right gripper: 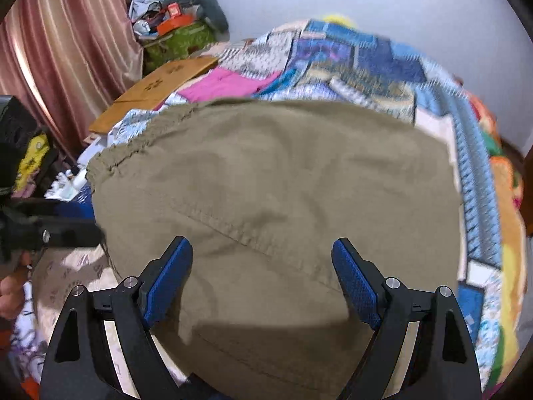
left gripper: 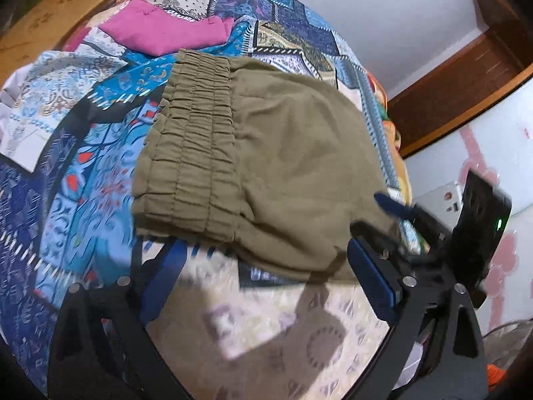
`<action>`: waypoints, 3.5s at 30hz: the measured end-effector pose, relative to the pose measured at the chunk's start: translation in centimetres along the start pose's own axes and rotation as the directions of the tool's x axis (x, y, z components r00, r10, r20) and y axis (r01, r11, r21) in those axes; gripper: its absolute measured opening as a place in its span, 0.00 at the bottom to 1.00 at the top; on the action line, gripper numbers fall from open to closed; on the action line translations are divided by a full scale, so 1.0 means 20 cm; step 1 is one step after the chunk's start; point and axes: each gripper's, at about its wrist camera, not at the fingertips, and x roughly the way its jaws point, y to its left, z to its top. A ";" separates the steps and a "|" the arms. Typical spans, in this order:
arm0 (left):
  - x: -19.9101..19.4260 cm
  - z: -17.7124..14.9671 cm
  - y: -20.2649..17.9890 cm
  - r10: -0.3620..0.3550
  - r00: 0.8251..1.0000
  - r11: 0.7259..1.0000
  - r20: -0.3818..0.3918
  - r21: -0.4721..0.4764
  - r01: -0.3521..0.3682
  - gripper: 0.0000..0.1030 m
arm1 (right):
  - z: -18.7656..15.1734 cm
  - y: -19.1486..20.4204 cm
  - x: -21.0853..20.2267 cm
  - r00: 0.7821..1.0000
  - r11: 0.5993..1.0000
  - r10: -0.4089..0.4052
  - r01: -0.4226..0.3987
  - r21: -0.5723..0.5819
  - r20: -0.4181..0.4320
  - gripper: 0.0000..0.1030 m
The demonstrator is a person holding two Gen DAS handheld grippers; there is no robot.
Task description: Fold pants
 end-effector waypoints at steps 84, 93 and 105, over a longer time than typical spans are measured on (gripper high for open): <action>0.09 0.40 -0.81 0.225 0.951 0.800 0.212 0.517 -0.305 0.75 | -0.18 -0.42 -0.65 0.958 0.950 -0.079 -0.012 0.312 0.276 0.83; 0.29 0.75 -0.45 0.362 0.915 0.801 0.177 0.444 -0.403 0.75 | -0.11 -0.38 -0.33 0.985 0.955 -0.040 -0.012 0.296 0.170 0.83; 0.83 0.92 -0.28 0.394 0.919 0.807 0.001 0.478 -0.346 1.00 | -0.18 -0.44 -0.20 0.994 0.939 0.023 -0.058 0.338 0.106 0.83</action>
